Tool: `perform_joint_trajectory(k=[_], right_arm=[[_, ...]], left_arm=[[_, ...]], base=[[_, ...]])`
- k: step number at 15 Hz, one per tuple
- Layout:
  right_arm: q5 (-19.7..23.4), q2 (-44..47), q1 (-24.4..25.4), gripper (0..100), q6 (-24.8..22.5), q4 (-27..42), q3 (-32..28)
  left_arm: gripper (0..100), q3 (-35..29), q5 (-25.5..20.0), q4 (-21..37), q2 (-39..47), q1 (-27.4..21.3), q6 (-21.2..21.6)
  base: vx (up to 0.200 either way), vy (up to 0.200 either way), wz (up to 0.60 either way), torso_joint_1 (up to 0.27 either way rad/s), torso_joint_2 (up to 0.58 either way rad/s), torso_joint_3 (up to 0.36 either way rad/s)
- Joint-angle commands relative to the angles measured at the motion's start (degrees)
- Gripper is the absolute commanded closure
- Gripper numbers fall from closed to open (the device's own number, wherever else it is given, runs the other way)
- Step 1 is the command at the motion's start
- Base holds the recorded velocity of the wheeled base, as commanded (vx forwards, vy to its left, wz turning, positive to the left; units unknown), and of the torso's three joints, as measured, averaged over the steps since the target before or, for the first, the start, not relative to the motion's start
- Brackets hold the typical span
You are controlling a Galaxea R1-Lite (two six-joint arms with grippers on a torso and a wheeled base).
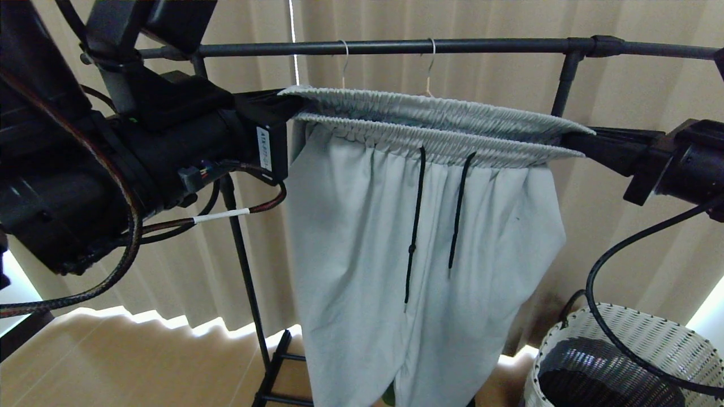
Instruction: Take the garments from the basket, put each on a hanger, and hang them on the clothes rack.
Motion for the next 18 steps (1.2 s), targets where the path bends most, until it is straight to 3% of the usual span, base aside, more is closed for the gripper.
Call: perform_joint_trajectory(k=[1, 3, 9, 11, 18], right_arm=[[0.1, -0.3, 0.4, 0, 0.0, 0.0, 0.4], [0.2, -1.0, 0.7, 0, 0.0, -0.8, 2.9], [0.6, -5.8, 8.6, 0, 0.3, -0.9, 10.0], [0.6, -6.6, 8.8, 0, 0.3, -0.9, 10.3], [0.2, -7.8, 8.4, 0, -0.8, -0.7, 12.9]], left_arm=[[100, 0.6, 0.1, 0.0, 0.1, 0.1, 0.0], [100, 2.0, 0.9, 0.1, 0.2, 0.3, 0.0], [100, 6.9, 6.5, 0.4, 0.0, 3.2, 1.5], [100, 9.0, 6.6, 0.2, -0.4, 5.5, 3.7], [100, 12.6, 6.6, 0.1, -1.3, 7.8, 3.7]], base=[[0.000, 0.000, 0.00, 0.000, 0.00, 0.000], [0.000, 0.000, 0.00, 0.000, 0.00, 0.000], [0.000, 0.000, 0.00, 0.000, 0.00, 0.000], [0.000, 0.000, 0.00, 0.000, 0.00, 0.000], [0.000, 0.000, 0.00, 0.000, 0.00, 0.000]])
